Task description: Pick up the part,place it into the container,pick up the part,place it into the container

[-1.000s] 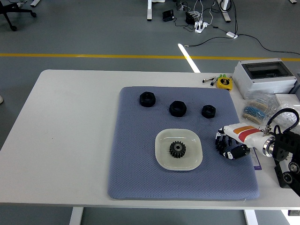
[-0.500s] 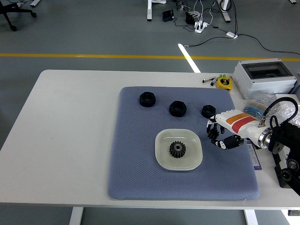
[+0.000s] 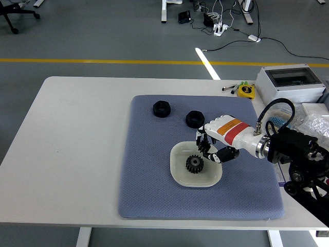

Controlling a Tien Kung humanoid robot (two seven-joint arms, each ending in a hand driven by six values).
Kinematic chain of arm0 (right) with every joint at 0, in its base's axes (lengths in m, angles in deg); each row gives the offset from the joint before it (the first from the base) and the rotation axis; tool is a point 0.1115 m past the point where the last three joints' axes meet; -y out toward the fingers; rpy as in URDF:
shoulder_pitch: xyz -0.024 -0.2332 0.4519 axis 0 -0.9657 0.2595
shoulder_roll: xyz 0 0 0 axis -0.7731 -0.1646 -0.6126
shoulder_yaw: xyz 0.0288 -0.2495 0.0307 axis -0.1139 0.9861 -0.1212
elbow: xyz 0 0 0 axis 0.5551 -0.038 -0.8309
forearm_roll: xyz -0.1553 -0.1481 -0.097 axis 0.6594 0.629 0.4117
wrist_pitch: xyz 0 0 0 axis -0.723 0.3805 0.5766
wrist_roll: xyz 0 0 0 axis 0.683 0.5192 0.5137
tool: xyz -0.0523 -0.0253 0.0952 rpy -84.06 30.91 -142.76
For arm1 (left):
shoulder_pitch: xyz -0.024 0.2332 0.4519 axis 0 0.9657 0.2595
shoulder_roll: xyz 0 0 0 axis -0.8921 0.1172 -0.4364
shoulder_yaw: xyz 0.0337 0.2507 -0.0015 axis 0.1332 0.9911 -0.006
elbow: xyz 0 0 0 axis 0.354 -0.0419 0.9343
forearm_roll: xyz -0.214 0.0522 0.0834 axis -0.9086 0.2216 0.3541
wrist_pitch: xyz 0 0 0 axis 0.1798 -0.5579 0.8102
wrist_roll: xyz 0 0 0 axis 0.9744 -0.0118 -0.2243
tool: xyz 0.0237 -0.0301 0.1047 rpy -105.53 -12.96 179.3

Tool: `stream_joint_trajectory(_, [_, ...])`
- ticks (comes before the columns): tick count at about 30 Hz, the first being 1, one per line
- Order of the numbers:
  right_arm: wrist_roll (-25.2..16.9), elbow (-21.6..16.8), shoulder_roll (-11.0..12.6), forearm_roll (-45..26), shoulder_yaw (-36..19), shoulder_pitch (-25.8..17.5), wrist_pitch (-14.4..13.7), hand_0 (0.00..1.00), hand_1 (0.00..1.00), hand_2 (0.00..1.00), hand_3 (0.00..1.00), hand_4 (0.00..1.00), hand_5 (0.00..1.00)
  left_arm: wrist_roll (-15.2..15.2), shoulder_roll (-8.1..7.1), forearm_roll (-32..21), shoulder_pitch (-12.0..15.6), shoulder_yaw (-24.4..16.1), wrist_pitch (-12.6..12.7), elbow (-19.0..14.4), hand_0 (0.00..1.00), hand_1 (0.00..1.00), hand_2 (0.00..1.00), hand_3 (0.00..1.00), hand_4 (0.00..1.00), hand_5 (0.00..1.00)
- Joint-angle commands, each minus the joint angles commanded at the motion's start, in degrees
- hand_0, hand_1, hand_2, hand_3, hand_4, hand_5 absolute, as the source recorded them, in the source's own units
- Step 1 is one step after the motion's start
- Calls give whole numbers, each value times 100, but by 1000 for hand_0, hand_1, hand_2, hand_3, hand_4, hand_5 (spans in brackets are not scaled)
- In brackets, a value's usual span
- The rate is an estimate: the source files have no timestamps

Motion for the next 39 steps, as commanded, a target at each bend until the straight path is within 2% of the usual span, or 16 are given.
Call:
stream_joint_trajectory(7, [22, 298, -226, -31, 631, 305, 4, 270, 379, 436, 495, 710, 74, -19, -10, 62, 13, -37, -6, -2, 713, 599, 679, 586, 685, 640])
stream_joint_trajectory(11, [38, 461, -326, 16, 762, 382, -8, 264, 384, 448, 498, 690, 90, -25, -17, 89, 18, -51, -7, -5, 714, 598, 679, 586, 685, 640])
stream_joint_trajectory(19, [34, 728, -426, 23, 810, 425, -71, 254, 392, 466, 497, 661, 121, -49, -26, 168, 32, -103, -16, -5, 711, 597, 679, 586, 685, 640])
stream_joint_trajectory(26, [1, 832, -426, 54, 784, 439, -8, 248, 403, 487, 504, 678, 111, -45, -22, 166, 21, -100, -15, -4, 710, 595, 680, 585, 685, 640])
stream_joint_trajectory(27, [-5, 840, -424, 65, 773, 441, -3, 240, 407, 523, 529, 712, 113, -43, -22, 160, 18, -97, -14, -3, 710, 594, 681, 585, 684, 639])
stream_joint_trajectory(32, [-37, 856, -415, 121, 710, 440, -5, 240, 407, 523, 529, 712, 113, -31, -17, 124, 3, -72, -7, -2, 710, 594, 681, 585, 684, 639])
stream_joint_trajectory(33, [-46, 857, -413, 132, 700, 443, -2, 224, 410, 556, 579, 749, 120, -28, -18, 118, 1, -69, -8, -1, 709, 592, 680, 585, 685, 640])
stream_joint_trajectory(38, [-82, 873, -407, 198, 661, 446, 63, 224, 410, 556, 579, 749, 120, -23, -18, 99, -7, -55, -6, 1, 709, 592, 680, 585, 685, 640])
stream_joint_trajectory(39, [-86, 875, -406, 205, 657, 444, 71, 216, 416, 606, 656, 811, 140, -22, -19, 93, -7, -52, -6, 1, 708, 592, 680, 585, 686, 642])
